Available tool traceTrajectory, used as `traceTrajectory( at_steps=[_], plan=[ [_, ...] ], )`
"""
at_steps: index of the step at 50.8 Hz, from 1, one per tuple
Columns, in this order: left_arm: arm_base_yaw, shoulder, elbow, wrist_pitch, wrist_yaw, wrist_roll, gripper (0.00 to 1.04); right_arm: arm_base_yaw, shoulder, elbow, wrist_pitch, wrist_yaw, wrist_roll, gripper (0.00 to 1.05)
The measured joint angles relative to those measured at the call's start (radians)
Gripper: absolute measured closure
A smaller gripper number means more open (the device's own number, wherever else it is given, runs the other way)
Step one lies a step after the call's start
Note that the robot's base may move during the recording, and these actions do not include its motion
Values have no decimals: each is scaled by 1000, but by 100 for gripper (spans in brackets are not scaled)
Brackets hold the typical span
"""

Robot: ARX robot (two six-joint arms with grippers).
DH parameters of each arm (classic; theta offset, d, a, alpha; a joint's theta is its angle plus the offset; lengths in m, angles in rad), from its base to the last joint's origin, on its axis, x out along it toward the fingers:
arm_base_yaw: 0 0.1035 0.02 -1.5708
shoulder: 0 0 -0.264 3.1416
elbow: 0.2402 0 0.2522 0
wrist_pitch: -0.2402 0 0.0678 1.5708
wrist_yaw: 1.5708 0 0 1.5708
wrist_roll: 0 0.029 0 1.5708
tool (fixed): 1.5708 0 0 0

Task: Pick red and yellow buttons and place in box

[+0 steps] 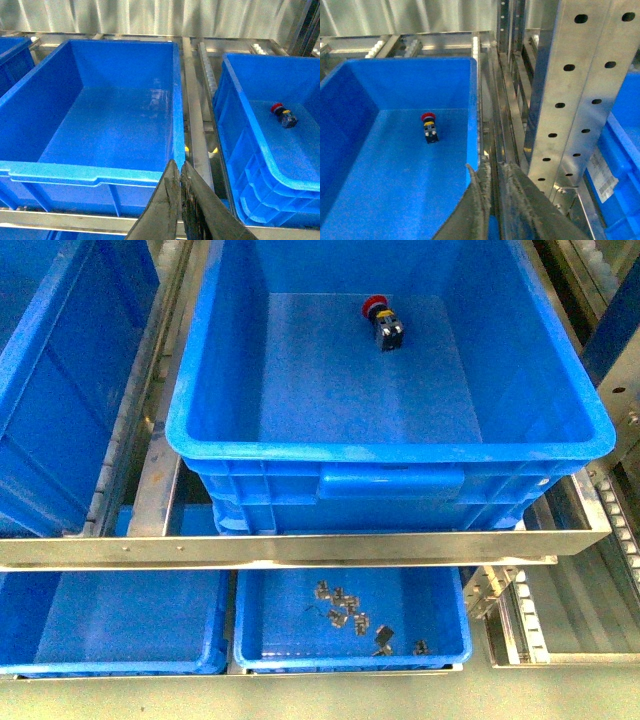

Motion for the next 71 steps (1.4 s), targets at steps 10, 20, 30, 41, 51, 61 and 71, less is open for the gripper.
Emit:
traceTrajectory(
  at_steps=[10,20,30,41,51,61,71],
  plan=[
    [0,0,0,0,0,0,102,-66,-161,-90,-71,-61,-4,101],
    [0,0,0,0,0,0,102,-142,-290,-176,-105,-161,-4,101],
    [0,0,0,0,0,0,102,-196,-473,-190,-264,-189,-5,101],
    [0,0,0,0,0,0,102,-196,-655,-191,-433,-189,-4,101],
    [0,0,0,0,0,0,102,-196,-767,-191,-540,-189,-5,101],
    [0,0,0,0,0,0,102,-196,-863,-191,-635,-189,-5,101],
    [0,0,0,0,0,0,102,-196,-917,-191,-689,-189,-5,101]
  ],
)
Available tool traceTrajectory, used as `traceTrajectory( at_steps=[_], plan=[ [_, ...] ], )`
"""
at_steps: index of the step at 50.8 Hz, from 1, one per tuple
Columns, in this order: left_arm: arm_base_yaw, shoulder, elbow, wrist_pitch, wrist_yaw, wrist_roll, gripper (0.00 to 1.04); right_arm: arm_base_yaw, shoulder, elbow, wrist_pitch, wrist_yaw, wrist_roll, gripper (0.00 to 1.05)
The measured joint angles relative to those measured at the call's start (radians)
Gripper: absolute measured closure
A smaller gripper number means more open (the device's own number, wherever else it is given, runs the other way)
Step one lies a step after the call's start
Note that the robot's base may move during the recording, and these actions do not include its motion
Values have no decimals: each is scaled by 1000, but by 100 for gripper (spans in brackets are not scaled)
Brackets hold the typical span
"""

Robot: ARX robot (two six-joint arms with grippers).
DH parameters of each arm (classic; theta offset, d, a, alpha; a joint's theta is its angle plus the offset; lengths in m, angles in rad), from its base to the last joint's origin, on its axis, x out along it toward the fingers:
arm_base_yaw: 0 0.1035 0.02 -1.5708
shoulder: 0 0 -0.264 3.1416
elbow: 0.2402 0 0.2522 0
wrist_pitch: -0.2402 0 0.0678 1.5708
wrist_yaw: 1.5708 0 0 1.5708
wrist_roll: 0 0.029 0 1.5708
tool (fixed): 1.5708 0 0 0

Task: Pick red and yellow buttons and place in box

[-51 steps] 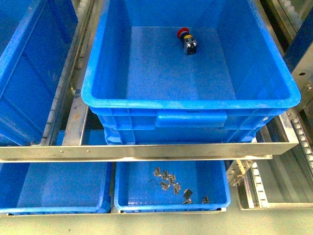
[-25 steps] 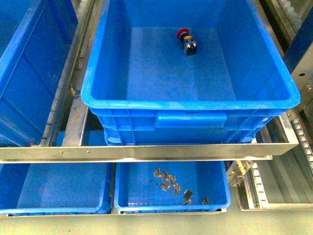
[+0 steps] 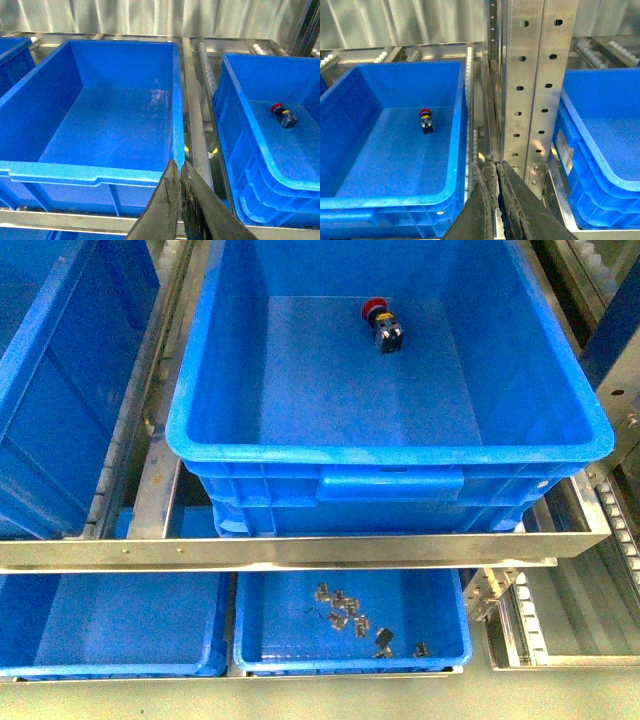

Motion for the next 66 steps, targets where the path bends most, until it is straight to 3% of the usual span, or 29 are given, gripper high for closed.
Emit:
traceTrajectory(
  at_steps=[7,12,21,30,38,46,59,66],
  plan=[
    [0,0,0,0,0,0,102,0,-34,0,-34,0,0,101],
    [0,0,0,0,0,0,102,0,-168,0,-196,-2,0,101],
    [0,0,0,0,0,0,102,0,-199,0,-206,-2,0,101],
    [0,0,0,0,0,0,102,0,-201,0,-206,-1,-2,72],
    [0,0,0,0,2,0,102,0,-201,0,-206,0,-2,32],
    [1,0,0,0,3,0,102,0,-201,0,-206,3,-2,6],
    [1,0,0,0,1,-1,102,0,-201,0,-208,1,-2,6],
    [1,0,0,0,0,0,78,0,-201,0,-208,0,-2,6]
  ],
)
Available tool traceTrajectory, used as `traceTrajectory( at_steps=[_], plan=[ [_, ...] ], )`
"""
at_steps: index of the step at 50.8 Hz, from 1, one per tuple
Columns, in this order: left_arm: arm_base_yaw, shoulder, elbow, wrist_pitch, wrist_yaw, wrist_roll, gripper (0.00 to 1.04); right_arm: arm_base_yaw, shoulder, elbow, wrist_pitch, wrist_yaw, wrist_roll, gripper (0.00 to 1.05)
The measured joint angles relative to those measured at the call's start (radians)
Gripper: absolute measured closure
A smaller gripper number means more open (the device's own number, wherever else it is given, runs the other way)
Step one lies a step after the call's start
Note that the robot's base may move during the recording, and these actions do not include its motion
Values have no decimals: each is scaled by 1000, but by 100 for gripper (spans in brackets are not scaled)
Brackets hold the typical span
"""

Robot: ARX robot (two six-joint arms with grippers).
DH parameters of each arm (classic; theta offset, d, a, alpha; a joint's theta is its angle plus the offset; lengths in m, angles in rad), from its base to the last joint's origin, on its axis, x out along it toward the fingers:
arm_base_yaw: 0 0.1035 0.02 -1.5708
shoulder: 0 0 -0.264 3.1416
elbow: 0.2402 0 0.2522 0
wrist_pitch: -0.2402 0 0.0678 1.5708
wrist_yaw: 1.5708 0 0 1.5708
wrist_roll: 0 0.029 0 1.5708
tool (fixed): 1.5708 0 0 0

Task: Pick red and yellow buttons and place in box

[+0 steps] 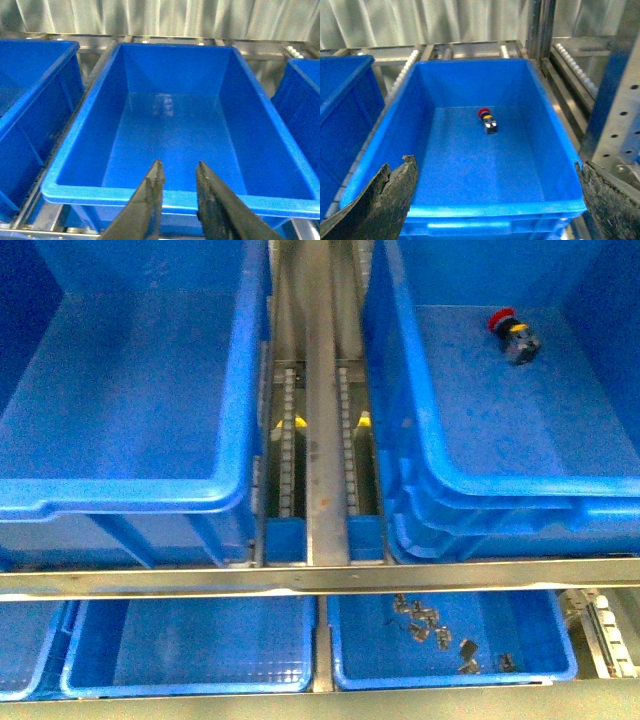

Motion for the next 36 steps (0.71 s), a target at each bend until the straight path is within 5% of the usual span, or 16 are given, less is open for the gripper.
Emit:
traceTrajectory(
  at_steps=[22,36],
  plan=[
    [0,0,0,0,0,0,8,0,0,0,-1,0,0,6],
    [0,0,0,0,-8,3,8,-2,0,0,-1,-11,0,6]
  ],
)
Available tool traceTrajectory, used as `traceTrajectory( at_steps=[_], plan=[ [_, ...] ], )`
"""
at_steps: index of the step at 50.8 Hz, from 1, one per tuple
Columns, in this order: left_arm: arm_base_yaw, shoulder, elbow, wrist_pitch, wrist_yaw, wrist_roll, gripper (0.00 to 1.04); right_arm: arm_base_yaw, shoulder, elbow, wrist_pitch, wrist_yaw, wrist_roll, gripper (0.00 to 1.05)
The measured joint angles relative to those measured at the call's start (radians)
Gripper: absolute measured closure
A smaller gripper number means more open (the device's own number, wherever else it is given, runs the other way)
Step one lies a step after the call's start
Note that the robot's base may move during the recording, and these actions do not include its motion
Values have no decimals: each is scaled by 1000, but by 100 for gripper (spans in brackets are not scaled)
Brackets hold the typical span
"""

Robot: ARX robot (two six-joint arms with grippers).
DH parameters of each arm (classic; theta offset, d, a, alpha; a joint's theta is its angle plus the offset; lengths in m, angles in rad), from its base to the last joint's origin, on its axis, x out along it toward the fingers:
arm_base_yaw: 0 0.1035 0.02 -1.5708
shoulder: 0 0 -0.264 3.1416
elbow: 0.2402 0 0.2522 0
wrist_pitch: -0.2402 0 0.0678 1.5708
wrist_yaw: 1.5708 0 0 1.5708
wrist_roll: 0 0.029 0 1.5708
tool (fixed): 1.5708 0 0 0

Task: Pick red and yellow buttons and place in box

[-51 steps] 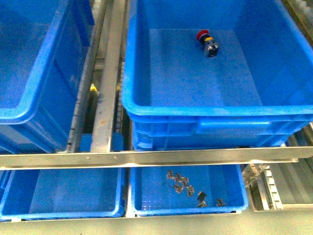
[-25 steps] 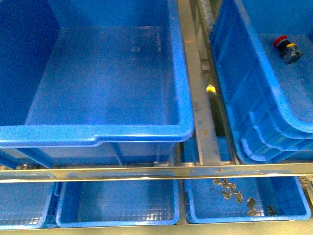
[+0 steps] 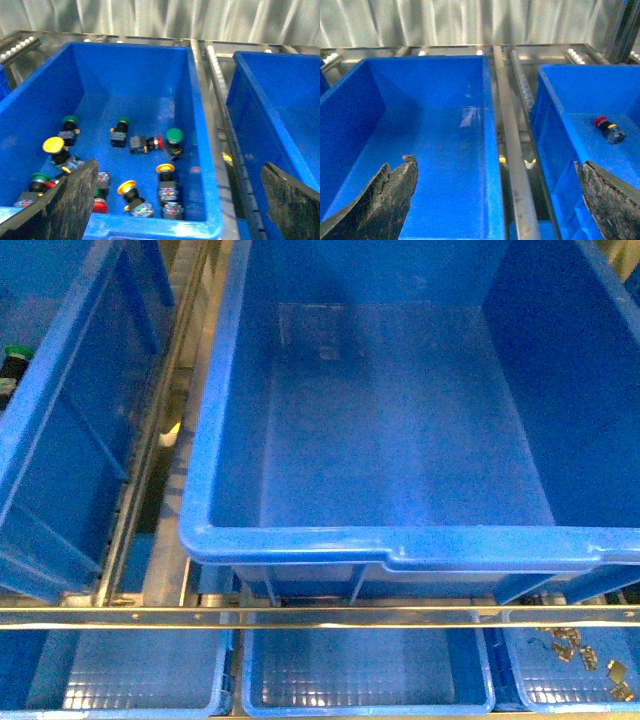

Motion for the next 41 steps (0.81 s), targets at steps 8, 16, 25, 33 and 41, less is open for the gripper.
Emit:
traceTrajectory(
  at_steps=[8,16,25,33,41],
  plan=[
    [0,0,0,0,3,0,8,0,0,0,0,3,0,6],
    [0,0,0,0,6,0,8,0,0,0,0,7,0,6],
    [1,0,0,0,9,0,8,0,0,0,0,15,0,6],
    [1,0,0,0,6,0,8,0,0,0,0,12,0,6],
    [1,0,0,0,3,0,8,0,0,0,0,3,0,6]
  ],
)
